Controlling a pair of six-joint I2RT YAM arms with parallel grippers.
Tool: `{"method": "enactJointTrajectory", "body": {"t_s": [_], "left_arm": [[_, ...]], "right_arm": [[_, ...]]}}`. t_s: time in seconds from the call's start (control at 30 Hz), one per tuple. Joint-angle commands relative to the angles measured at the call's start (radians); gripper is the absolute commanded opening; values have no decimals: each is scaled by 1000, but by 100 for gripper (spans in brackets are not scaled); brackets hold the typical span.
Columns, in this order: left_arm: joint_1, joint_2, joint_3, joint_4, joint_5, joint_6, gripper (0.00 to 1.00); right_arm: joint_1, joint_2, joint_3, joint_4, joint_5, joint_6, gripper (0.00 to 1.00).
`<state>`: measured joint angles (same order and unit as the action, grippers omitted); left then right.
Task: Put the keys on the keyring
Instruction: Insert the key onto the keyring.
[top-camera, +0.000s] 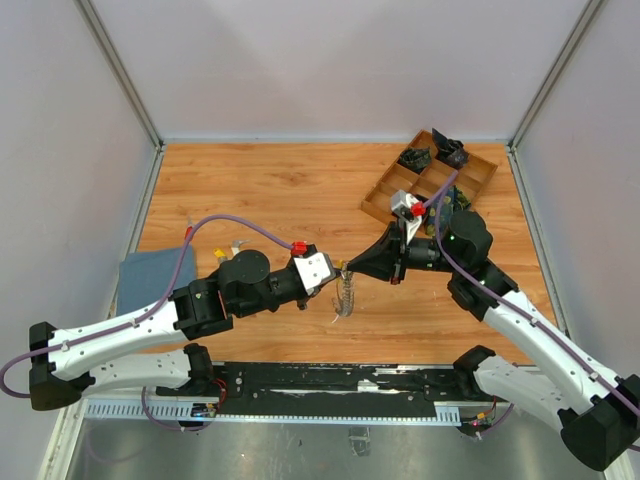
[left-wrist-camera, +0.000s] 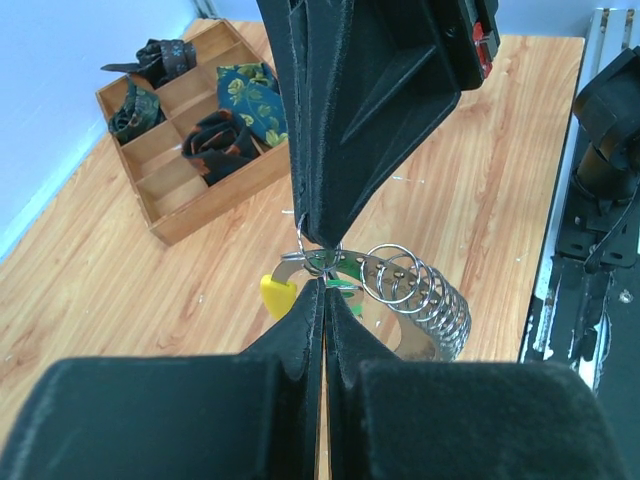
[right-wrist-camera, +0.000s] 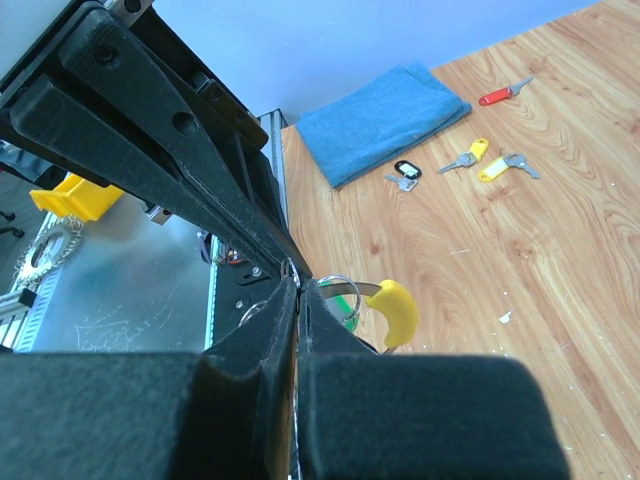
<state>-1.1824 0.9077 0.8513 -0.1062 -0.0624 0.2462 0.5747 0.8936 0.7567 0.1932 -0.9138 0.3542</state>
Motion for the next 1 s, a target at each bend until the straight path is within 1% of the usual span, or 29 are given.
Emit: {"method": "enactJointTrajectory", "body": {"t_s": [0.0,0.1,0.17,0.27,0.4,0.53,0.67,0.77,0.87,0.97], "left_arm": [[-19,-11,20,32,6,3,0],[-19,-23,19,43,-15,1,1],[-19,-33,18,51,-24,-5,4],[-19,-56,17,72,-30,-15,13],[-19,-89,25,87,-40,-32,25],[-19,-113,43,95,-34,-50,31],[-19,-127,58,131,-72,-82,34],[-19,-127,80,165,-70,-94,35],[-20,-127,106,195,-31,-99,37],[-19,-125,130,216,48,-112,38]], "right_arm": [[-14,-12,-24,155,44,68,0],[-12,-21,-45,210,58,89,1],[-13,-31,-67,270,72,107,1],[-13,-48,-90,351,84,138,1],[-12,-76,-98,409,88,141,1],[-13,-104,-96,453,85,130,1],[-11,-124,-93,495,68,101,1],[-11,-138,-87,530,52,84,1],[-11,-147,-78,571,27,77,1],[-10,-159,-67,597,25,80,1]]}}
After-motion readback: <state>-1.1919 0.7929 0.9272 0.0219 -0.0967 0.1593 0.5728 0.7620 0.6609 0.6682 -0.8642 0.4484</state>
